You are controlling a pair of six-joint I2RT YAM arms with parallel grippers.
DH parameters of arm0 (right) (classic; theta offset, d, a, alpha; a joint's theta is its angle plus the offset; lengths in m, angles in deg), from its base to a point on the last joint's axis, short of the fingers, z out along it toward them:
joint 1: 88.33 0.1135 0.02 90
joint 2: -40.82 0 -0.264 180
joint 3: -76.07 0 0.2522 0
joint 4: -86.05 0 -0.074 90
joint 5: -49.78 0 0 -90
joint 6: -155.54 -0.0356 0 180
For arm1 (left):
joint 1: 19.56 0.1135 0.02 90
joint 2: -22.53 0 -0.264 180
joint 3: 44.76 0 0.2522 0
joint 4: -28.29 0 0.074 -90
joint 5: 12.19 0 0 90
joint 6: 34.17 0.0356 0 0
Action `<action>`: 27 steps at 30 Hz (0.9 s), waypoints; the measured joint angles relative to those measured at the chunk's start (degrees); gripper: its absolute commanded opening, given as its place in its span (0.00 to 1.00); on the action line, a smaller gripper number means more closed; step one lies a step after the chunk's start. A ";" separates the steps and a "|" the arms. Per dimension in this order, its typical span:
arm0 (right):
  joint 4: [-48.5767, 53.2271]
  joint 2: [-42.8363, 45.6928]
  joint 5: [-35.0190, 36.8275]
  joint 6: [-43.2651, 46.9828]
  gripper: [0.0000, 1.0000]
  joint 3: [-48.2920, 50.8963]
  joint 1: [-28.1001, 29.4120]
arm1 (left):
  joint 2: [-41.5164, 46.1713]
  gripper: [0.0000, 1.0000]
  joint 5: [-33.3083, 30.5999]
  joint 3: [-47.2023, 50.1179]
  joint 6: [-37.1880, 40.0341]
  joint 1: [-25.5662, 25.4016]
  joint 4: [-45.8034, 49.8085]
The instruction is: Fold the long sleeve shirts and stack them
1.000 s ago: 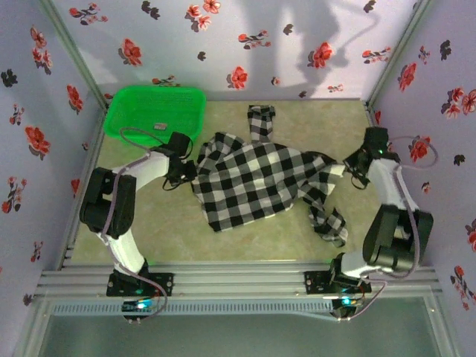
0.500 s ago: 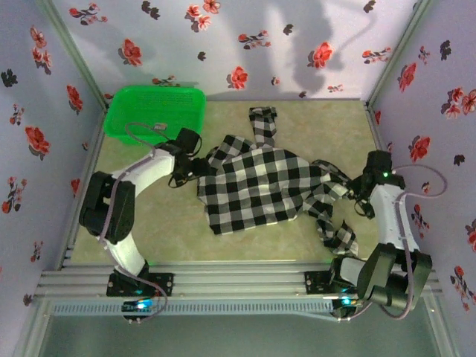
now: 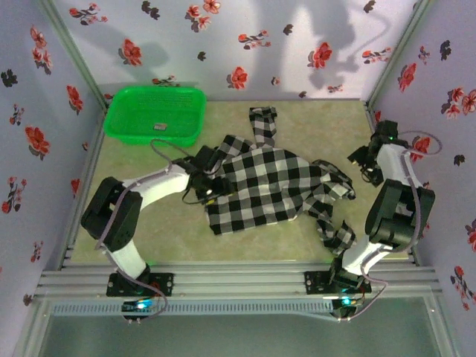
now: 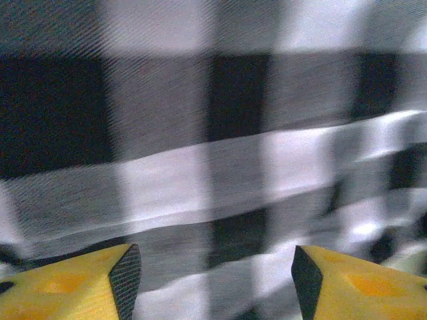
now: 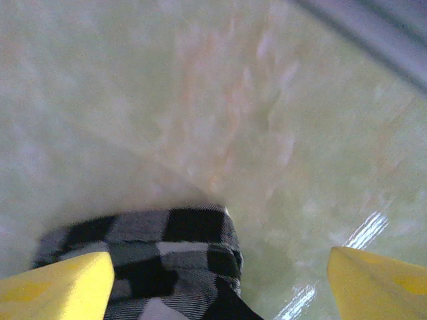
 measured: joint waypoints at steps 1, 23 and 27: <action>0.04 -0.02 -0.57 0.02 0.85 1.05 0.13 | 0.00 0.59 -0.24 3.06 -0.61 0.63 0.13; -4.17 -7.74 -4.92 1.66 0.80 4.13 13.84 | 20.98 0.75 -9.29 19.12 3.26 11.41 16.92; -2.95 -12.59 -1.01 3.08 0.74 0.39 16.52 | 19.17 0.78 -9.29 12.11 3.54 11.41 17.18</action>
